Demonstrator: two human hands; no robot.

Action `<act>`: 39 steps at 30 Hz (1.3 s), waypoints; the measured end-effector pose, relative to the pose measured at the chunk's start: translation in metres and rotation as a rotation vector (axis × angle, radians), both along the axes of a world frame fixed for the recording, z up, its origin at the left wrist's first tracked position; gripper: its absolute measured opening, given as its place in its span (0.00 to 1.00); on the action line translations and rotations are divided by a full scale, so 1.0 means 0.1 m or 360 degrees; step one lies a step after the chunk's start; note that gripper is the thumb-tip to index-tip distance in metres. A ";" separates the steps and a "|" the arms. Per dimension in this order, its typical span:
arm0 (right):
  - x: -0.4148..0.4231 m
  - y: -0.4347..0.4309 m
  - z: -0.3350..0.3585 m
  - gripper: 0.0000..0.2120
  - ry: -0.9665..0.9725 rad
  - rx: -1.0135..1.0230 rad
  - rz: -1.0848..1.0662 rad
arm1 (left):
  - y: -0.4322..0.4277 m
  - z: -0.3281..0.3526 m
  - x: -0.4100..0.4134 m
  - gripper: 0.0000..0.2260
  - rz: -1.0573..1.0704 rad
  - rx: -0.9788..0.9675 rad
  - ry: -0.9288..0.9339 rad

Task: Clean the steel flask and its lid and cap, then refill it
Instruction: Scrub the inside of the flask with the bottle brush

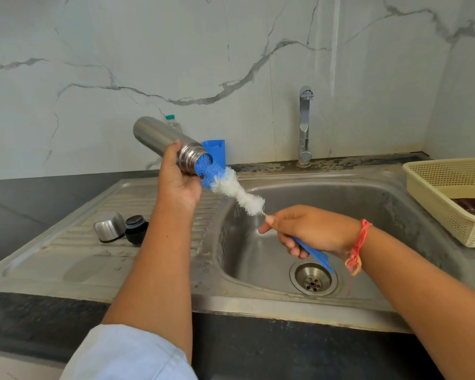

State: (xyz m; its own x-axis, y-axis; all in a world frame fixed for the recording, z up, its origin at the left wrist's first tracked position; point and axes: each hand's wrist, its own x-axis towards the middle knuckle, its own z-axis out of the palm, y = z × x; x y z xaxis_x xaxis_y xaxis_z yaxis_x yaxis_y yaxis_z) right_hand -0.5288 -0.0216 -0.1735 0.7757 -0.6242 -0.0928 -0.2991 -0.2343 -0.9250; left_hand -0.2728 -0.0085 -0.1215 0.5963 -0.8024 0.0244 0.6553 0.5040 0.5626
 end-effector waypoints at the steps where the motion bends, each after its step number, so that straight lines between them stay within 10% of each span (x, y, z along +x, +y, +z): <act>1: -0.01 0.01 0.01 0.18 -0.0091 0.0202 0.0045 | 0.01 0.01 -0.01 0.17 -0.0030 -0.0042 -0.0025; 7: -0.05 0.10 0.14 0.22 -0.0061 0.0781 0.0274 | 0.07 0.03 -0.04 0.23 -0.0152 -0.0164 0.0095; 15: 0.05 0.09 0.14 0.18 0.0384 -0.0895 -0.0189 | 0.01 0.00 0.08 0.14 0.0043 0.0208 -0.0096; 27: 0.13 0.29 0.17 0.09 0.0730 -0.2057 -0.0716 | -0.07 -0.12 0.26 0.25 0.0404 0.0428 -0.0032; 34: 0.09 0.13 0.10 0.24 0.0438 -0.0989 -0.0386 | -0.04 -0.07 0.09 0.22 0.0226 0.0227 -0.0024; 39: 0.05 0.18 0.11 0.28 -0.0003 0.0692 0.0021 | 0.02 0.02 -0.01 0.16 0.0014 -0.0044 0.0046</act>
